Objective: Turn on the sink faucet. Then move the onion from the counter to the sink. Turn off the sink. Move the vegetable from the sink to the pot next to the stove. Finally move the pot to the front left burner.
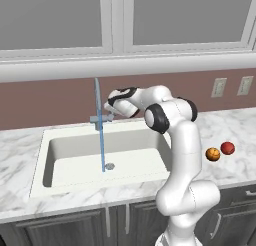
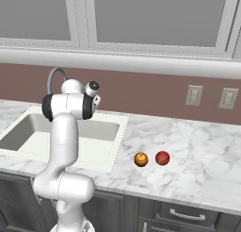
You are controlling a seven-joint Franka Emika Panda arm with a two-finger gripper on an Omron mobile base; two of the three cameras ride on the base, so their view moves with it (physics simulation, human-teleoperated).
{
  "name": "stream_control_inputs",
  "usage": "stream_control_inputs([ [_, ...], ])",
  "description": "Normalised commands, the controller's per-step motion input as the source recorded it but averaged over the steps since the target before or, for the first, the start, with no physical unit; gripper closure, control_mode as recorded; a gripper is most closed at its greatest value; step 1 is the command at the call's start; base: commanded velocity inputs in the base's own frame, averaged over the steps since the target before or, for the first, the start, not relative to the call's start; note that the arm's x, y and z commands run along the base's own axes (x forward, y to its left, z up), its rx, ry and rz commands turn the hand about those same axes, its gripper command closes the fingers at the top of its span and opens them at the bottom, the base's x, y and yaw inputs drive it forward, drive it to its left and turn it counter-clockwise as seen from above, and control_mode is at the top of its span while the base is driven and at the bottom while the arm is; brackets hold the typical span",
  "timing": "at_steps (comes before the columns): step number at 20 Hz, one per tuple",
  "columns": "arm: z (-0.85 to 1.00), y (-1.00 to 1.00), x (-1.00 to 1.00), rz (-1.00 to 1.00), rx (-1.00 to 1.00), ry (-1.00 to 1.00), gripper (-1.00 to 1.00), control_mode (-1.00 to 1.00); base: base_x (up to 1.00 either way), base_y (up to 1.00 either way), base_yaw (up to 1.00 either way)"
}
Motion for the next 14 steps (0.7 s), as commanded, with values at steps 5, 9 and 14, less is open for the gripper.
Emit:
stream_control_inputs([
  [5,-0.12,-0.13,-0.07,0.00,0.01,0.00,1.00,-1.00,0.00,0.00,0.00],
  [9,-0.03,0.00,-0.03,0.00,0.00,0.01,1.00,-1.00,0.00,0.00,0.00],
  [14,-0.03,0.00,-0.03,0.00,0.00,0.02,-1.00,-1.00,0.00,0.00,0.00],
])
